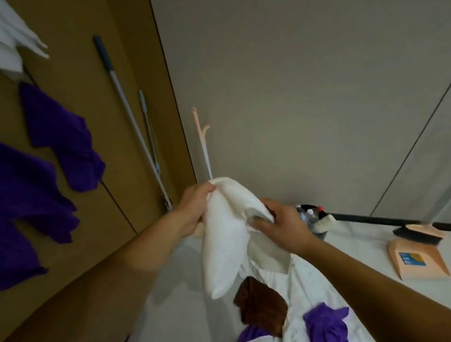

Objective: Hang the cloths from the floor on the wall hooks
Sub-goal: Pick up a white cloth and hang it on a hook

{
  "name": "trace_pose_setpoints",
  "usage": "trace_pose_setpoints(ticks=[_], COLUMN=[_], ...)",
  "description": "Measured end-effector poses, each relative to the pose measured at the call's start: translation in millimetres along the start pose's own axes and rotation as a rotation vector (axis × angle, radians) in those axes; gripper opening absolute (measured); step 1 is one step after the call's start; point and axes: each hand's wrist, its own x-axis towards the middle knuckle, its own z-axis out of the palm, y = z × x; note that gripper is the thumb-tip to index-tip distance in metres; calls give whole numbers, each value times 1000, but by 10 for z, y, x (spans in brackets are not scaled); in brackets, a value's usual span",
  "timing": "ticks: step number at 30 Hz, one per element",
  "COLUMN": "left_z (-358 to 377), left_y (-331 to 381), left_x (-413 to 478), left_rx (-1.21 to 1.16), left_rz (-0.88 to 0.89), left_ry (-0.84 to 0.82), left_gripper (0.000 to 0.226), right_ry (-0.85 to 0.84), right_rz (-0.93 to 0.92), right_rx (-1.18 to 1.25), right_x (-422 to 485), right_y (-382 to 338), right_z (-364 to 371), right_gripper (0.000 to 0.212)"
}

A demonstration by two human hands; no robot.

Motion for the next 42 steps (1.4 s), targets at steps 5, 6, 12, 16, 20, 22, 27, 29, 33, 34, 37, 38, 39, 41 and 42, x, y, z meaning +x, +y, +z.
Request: trace_pose_setpoints(ticks=[5, 6, 12, 16, 20, 22, 27, 29, 33, 34, 37, 38, 39, 41, 42], left_z=[-251, -255, -44, -249, -579, -645, -689, -668, -555, -532, -560, -607, -663, -764, -803], left_y=[176, 195, 238, 228, 301, 428, 900, 1078, 1340, 1385, 1497, 1530, 1560, 1598, 1609], left_x=[-314, -421, -928, -1007, -1052, -1106, -1317, -1385, -1511, -1539, -1624, -1662, -1703, -1771, -1791], left_rx=[484, 482, 486, 774, 733, 607, 358, 376, 389, 393, 449, 545, 682, 967, 1066], left_rz=[160, 154, 276, 320, 222, 207, 243, 269, 204, 189, 173, 158, 128, 25, -14], left_ry=[-55, -131, -319, -93, 54, 100, 175, 143, -91, -140, -227, -241, -252, -278, -282], left_gripper=[24, 30, 30, 18, 22, 15, 20, 24, 48, 55, 60, 58, 53, 41, 34], right_ry=[133, 101, -134, -94, 8, 6, -18, -79, -379, -434, -389, -369, -375, -441, -474], right_rz=[-67, -92, -195, -228, -154, -139, -187, -245, -446, -475, -480, -471, -457, -404, -375], right_rx=[54, 34, -280, -304, -114, -107, -192, -94, -46, -60, -152, -164, -160, -172, -199], right_x=[211, 231, 231, 201, 239, 239, 238, 177, 24, 14, 52, 77, 92, 100, 97], right_y=[-406, -519, -1128, -1357, -1437, -1467, -1484, -1536, -1691, -1713, -1753, -1738, -1718, -1675, -1653], right_z=[-236, -239, -206, -477, -780, -843, -896, -832, -605, -539, -411, -402, -412, -440, -445], right_gripper=[35, 36, 32, 40, 39, 42, 36, 43, 83, 71, 30, 19, 12, 12, 13])
